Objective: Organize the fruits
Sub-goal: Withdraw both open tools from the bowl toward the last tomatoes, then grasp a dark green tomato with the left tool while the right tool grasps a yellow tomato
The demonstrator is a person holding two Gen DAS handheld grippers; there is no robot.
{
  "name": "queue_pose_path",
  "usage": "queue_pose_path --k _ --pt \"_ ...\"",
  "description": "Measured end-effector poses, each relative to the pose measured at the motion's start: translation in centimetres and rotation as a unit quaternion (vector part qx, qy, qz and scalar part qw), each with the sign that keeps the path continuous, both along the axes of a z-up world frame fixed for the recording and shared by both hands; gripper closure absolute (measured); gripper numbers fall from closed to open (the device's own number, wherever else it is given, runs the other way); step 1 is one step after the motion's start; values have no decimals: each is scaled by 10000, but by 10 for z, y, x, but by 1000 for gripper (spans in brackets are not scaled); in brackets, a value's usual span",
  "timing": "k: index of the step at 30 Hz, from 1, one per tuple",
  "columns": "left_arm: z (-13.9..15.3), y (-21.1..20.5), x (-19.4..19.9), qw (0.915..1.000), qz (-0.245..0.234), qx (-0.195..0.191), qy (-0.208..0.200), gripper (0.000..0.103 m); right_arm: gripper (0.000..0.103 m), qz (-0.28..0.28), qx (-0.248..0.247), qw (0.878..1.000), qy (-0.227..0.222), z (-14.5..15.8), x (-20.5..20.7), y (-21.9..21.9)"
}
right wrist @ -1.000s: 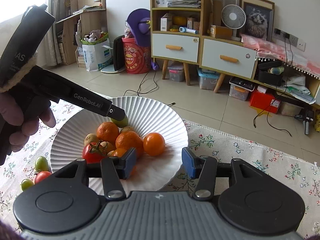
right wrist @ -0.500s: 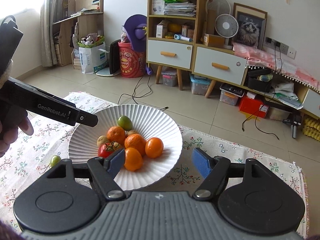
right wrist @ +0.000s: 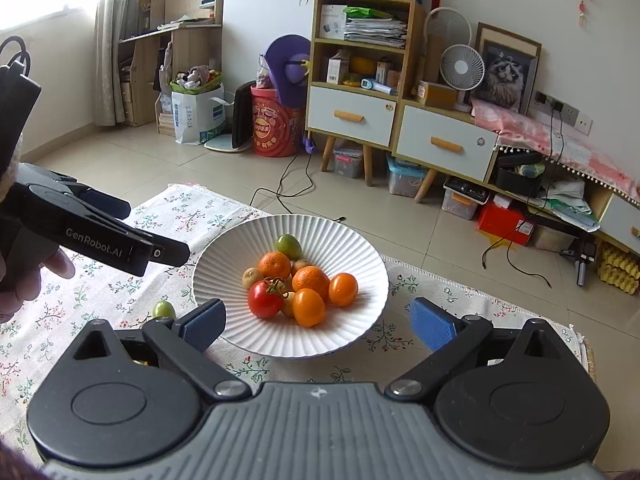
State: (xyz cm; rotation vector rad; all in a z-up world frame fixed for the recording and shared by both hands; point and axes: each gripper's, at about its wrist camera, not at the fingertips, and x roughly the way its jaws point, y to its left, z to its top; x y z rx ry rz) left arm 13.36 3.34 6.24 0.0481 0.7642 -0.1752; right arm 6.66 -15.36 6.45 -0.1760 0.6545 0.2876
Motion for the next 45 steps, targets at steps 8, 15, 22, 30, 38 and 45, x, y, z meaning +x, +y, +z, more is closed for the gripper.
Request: queue_pose_path --k 8,15,22,30,38,45 --pt "-10 11 -19 9999 76 67 89 8 1 -98 44 9999 122 -6 -9 5" --pt "-22 20 -31 9995 292 139 24 8 1 -284 246 9991 184 -20 -20 8" --pt "-39 29 -35 9992 286 183 187 8 1 -566 527 9955 540 -39 -18 9" --pt "-66 28 -45 9986 -121 318 405 8 1 -1072 611 9894 771 -64 -14 11" --pt "-75 30 -52 9969 -586 134 500 36 1 -1092 381 9886 968 -83 -14 20" --pt "-84 22 -50 9939 -995 96 464 63 1 -789 294 9918 960 -86 -21 31"
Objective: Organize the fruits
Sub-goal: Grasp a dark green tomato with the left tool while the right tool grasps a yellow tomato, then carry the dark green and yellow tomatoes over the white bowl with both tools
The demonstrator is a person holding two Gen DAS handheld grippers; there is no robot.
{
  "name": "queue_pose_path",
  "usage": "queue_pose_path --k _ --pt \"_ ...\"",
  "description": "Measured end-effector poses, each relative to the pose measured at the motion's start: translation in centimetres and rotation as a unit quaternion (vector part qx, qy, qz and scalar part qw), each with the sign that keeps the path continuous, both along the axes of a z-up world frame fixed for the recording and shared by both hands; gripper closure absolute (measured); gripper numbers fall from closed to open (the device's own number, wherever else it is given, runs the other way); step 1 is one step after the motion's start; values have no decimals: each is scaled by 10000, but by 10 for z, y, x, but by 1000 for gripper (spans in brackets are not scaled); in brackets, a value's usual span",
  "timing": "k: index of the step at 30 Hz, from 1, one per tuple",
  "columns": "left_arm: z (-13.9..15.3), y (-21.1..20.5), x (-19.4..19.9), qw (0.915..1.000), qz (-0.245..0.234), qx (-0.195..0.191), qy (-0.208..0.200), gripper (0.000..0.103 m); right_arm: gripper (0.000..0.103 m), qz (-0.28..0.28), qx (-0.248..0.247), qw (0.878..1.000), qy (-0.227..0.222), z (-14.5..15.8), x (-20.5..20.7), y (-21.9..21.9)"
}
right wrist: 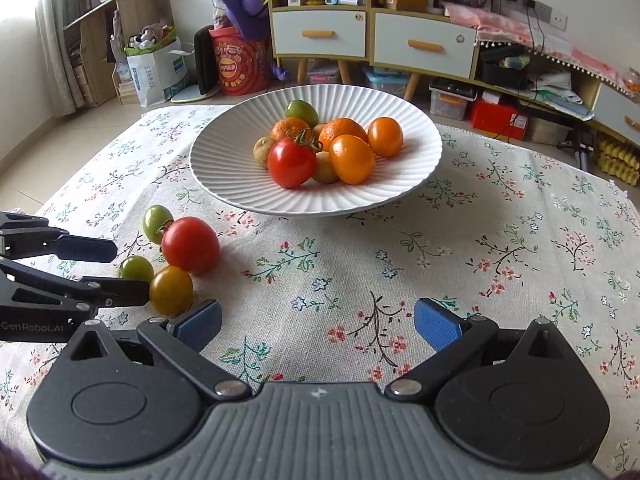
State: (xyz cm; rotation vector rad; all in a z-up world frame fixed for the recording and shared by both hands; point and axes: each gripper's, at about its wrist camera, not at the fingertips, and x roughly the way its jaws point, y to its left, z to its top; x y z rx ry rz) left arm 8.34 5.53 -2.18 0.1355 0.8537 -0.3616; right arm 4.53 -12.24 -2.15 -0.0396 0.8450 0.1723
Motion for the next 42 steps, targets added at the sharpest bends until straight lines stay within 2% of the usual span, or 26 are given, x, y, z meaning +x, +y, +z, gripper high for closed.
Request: queue_pose_path --k 3,7,8,18,21,26,32,34,42 --pt "-4 -4 1 10000 -70 39 -58 69 1 173 -23 9998 -47 0 -2 5" --pt "-3 -6 2 9999 -114 36 -116 87 1 400 -9 9992 -59 1 -3 12" --pt "-3 -6 2 9999 -120 47 -114 88 1 452 -9 9990 -67 2 -4 14" --pt "4 15 2 9996 175 241 4 89 9 751 -13 9972 10 4 -3 43" --pt "6 22 3 9993 289 227 51 89 14 836 16 9965 79 4 0 53" --pt "5 33 4 9987 440 224 115 89 31 947 149 9952 217 3 3 64" --pt "4 37 4 9984 482 261 160 89 44 1068 109 9940 223 1 3 75" --pt "4 37 4 9984 485 258 162 89 47 1060 83 9941 226 0 4 76" --pt "3 34 2 9984 433 314 169 89 68 801 191 9963 230 2 10 68"
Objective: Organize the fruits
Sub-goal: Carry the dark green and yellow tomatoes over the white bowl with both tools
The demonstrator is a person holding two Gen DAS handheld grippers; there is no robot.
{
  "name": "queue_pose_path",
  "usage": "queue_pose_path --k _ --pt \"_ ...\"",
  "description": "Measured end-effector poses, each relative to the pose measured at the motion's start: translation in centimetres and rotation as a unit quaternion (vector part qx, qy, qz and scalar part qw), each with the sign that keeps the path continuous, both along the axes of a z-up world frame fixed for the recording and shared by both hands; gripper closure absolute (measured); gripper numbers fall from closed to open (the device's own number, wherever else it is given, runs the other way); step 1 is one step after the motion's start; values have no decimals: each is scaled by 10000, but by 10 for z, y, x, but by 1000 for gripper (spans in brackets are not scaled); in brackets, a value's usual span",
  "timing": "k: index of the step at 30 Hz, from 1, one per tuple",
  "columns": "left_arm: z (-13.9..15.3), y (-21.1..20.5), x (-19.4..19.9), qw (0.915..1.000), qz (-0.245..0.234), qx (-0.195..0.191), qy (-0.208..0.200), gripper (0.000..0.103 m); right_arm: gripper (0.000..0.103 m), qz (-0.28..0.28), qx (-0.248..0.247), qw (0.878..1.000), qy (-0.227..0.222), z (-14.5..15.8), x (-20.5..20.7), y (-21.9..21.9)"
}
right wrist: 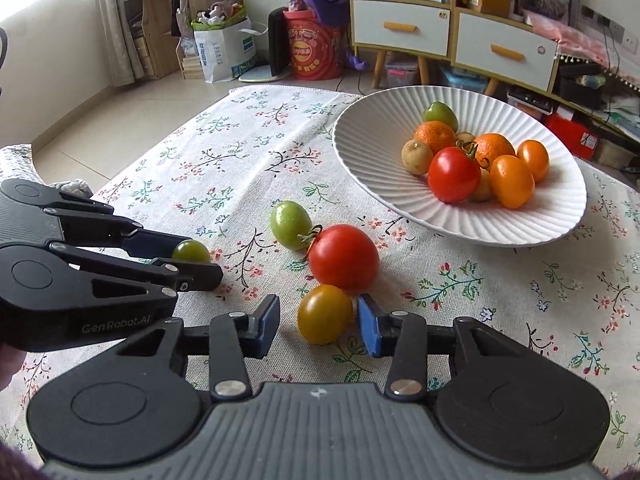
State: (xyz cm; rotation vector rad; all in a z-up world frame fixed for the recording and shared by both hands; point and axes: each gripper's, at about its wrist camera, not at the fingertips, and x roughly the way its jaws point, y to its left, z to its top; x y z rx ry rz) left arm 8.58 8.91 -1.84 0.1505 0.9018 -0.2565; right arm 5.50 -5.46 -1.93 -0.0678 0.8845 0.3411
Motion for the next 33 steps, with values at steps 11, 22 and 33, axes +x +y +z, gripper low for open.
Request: queue_pose_path --k 11,22,33 --pt "4 -8 0 10000 -64 -25 -17 89 77 -87 291 9994 171 4 3 -12" --pt "15 -24 -1 9997 -175 -139 -122 89 77 -209 666 9975 128 17 2 -31" --pt "27 -45 6 9986 -203 -403 -278 89 77 -582 1025 9930 -98 36 6 -60"
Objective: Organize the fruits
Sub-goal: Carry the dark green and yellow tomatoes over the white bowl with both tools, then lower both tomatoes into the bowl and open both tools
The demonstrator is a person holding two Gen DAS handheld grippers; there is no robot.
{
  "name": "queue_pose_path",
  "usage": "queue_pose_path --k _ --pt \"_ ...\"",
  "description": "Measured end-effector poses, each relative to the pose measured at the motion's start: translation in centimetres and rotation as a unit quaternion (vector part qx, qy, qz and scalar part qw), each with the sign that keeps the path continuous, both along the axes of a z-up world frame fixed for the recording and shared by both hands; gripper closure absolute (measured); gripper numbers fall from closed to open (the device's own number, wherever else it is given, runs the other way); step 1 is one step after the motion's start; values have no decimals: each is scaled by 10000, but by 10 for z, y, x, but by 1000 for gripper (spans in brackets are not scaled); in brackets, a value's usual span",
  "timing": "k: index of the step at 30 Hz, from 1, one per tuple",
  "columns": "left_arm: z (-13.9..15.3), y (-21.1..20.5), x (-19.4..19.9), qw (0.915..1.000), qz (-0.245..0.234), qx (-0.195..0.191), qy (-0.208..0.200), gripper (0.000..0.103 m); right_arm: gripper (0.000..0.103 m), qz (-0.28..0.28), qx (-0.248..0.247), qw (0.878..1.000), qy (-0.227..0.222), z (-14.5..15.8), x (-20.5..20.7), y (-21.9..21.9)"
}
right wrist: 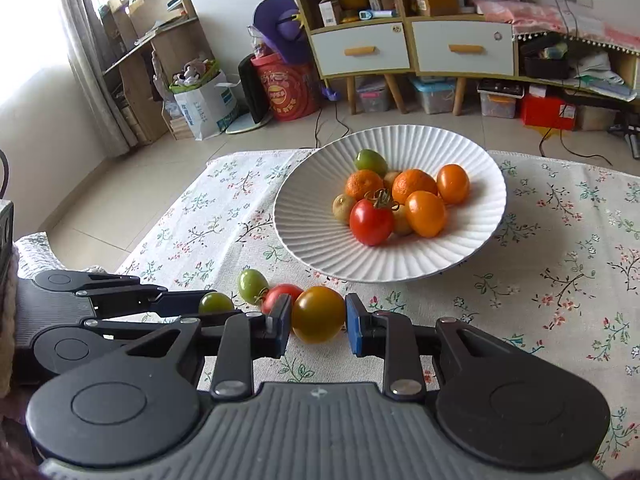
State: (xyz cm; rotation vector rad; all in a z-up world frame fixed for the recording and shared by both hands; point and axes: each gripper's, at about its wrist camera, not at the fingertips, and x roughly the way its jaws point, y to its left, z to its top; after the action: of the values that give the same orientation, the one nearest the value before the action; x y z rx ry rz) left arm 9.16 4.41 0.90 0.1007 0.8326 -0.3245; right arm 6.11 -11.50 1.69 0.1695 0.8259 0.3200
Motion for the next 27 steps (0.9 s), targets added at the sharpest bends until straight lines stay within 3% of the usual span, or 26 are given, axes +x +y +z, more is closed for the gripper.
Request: queue_pose_path --k 10,19,27 --pt "9 -26 14 9988 -42 -272 -408 89 77 -576 257 9979 -125 2 17 -26" --pt "6 -47 42 9982 -137 19 -579 89 77 -1040 612 9927 -49 -5 39 -46" --pt "-9 -43 58 9990 -22 166 -416 89 77 -1150 668 9910 129 -15 46 -51"
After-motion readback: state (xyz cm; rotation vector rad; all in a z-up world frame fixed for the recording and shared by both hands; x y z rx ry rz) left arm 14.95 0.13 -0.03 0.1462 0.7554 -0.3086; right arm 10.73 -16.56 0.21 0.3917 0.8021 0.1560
